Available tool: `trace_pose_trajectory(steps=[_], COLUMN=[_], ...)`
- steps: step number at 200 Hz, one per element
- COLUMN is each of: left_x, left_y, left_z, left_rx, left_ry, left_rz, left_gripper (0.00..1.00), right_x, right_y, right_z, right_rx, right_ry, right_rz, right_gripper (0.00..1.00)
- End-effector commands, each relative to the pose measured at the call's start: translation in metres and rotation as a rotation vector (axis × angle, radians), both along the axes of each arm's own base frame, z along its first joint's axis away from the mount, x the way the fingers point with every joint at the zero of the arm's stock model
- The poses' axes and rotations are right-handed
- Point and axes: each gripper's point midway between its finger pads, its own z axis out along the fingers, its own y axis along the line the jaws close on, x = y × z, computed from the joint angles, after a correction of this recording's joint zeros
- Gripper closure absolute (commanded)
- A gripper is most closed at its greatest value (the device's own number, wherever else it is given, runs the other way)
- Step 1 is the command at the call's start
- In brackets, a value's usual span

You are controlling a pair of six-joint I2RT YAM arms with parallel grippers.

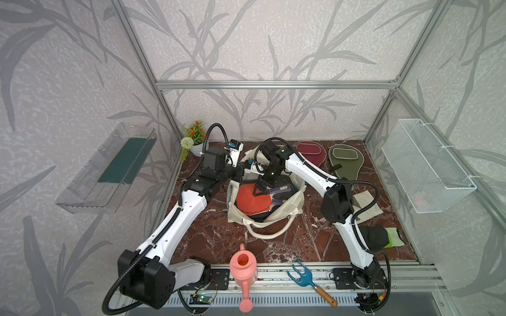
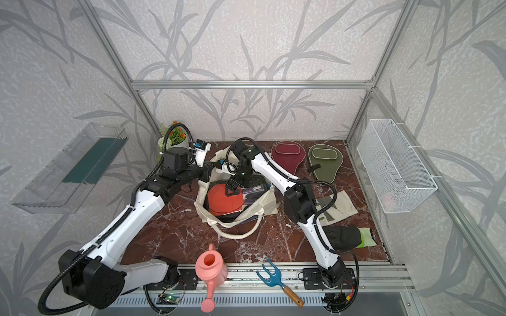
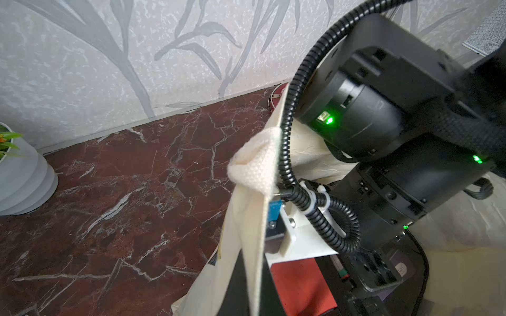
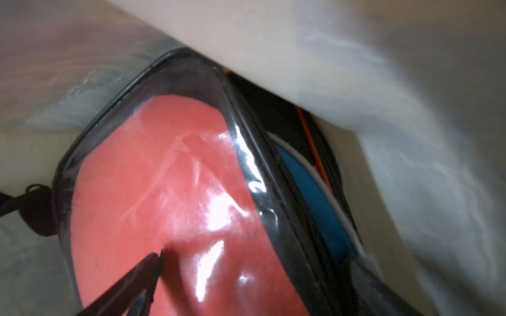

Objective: Remove the ping pong set from the canvas bag
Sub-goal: Adjust the ping pong set in the canvas bag.

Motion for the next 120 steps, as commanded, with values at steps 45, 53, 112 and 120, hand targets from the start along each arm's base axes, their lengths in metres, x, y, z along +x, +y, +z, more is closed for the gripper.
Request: trace_pose_trajectory(steps=[45,53,112,120], left_x=[0.003,0.002,0.003,0.004], left_y=[-0.005,-0.004,0.008,0.009], left_z=[0.043,0.045,0.051,0.053], left_rx=[-0.038,-0.035,-0.001,0.003], left_ry=[-0.157,-0.163,-0.189,-0.192], left_rz=[-0.028,-0.023,0.031,0.042], left_gripper=[1.0,1.0,1.0,1.0], right_x=[-0.039,-0.037,-0.031,-0.026], right_y=[-0.027,-0.028,-0.036,-0.038], right_z=[-0.013,-0.009,0.024,0.028], right_rx=[-0.093,-0.091,-0.059,-0.058], right_ry=[0.212,0.197,0.067,0.033], right_rz=[0.021,0.016,-0.043,-0.066], right_gripper=[0.84,0.92,1.0,1.0])
